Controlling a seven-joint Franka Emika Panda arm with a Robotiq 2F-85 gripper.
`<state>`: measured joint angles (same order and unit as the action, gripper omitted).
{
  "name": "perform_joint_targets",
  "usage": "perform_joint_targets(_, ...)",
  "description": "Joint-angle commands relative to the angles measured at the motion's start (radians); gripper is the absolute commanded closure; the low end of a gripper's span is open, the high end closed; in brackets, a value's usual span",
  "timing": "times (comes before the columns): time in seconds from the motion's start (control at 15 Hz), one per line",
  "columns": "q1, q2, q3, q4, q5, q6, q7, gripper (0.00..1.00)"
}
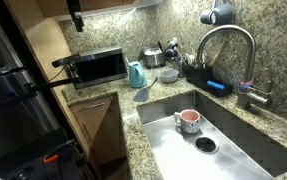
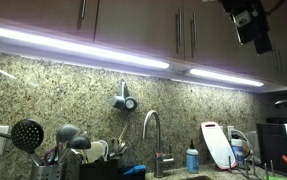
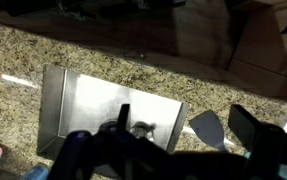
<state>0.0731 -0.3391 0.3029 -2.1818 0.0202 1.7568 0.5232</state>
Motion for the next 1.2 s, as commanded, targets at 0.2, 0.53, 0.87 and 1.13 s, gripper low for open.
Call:
perform_joint_targets(0.2, 0.018, 0.003, -0.016, 0.002, -0.005, -0.002, 0.004, 0.00)
perform_joint_targets(0.53, 0.001, 0.035, 0.010, 0.031, -0.086, -0.015, 0.071, 0.00)
perform_joint_targets(0.87, 0.032, 0.125, 0.044, 0.039, -0.288, 0.078, 0.063, 0.00)
perform_joint_targets(1.13, 0.080, 0.210, 0.028, 0.047, -0.325, 0.228, -0.010, 0.00)
